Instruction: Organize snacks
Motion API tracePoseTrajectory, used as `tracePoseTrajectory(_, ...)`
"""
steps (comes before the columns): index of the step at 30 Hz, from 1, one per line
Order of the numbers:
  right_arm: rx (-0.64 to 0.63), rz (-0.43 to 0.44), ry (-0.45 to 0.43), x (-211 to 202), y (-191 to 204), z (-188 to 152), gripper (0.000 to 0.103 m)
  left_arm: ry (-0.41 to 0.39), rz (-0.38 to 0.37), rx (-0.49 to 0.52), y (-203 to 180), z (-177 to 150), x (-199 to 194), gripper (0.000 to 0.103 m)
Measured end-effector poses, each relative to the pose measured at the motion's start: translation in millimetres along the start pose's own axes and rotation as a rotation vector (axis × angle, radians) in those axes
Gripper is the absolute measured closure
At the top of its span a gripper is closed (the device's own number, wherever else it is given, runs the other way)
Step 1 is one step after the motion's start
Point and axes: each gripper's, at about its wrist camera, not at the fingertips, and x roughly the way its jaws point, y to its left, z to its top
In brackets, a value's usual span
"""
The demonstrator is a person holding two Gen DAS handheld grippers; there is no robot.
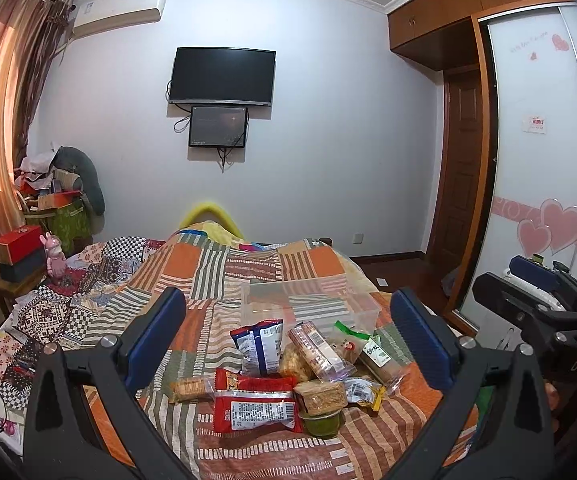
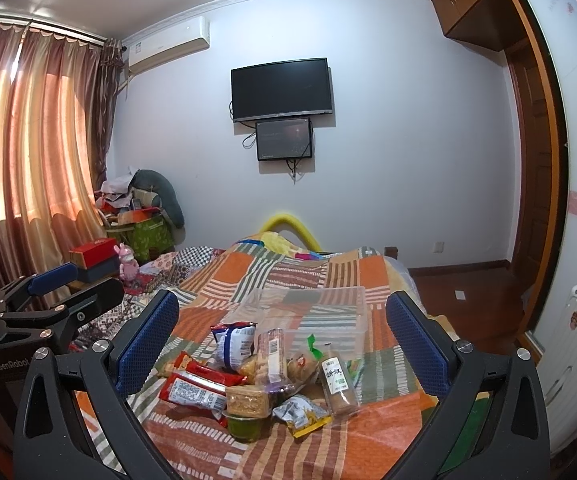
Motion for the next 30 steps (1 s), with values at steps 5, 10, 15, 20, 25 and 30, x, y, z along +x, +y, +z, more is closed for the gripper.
tracePoseTrajectory(5,-0.002,0.004,0.002,3.4,-2.7,-3.8,0.0,0.002,-0.012,0.003,0.6,-2.2,2.8,0.0)
tracePoseTrajectory(10,-0.003,-0.001,0.012,9.8,-4.7,-7.9,0.0,0.004,0.01,0.008,1.0,-6.7,11.4,0.0)
tracePoseTrajectory(15,0.009,0.01,0.045,21.9,-10.9,-15.9,0.001,0.055,0.002,0.006,9.3,-14.8,30.6,0.0)
tracePoseTrajectory(20,0.023,0.009,0.112,42.0,-22.6,-28.0,0.012,0.116,0.012,-0.004,24.8,-31.9,56.4,0.0)
tracePoseTrajectory(25,0.031,-0.008,0.204,67.8,-35.1,-45.6,0.017,0.23,0.005,0.002,41.9,-56.3,88.4,0.005)
tracePoseTrajectory(30,0.049,-0.023,0.31,91.7,-49.3,-65.6,0.019,0.354,0.007,-0.01,58.0,-86.1,121.7,0.005)
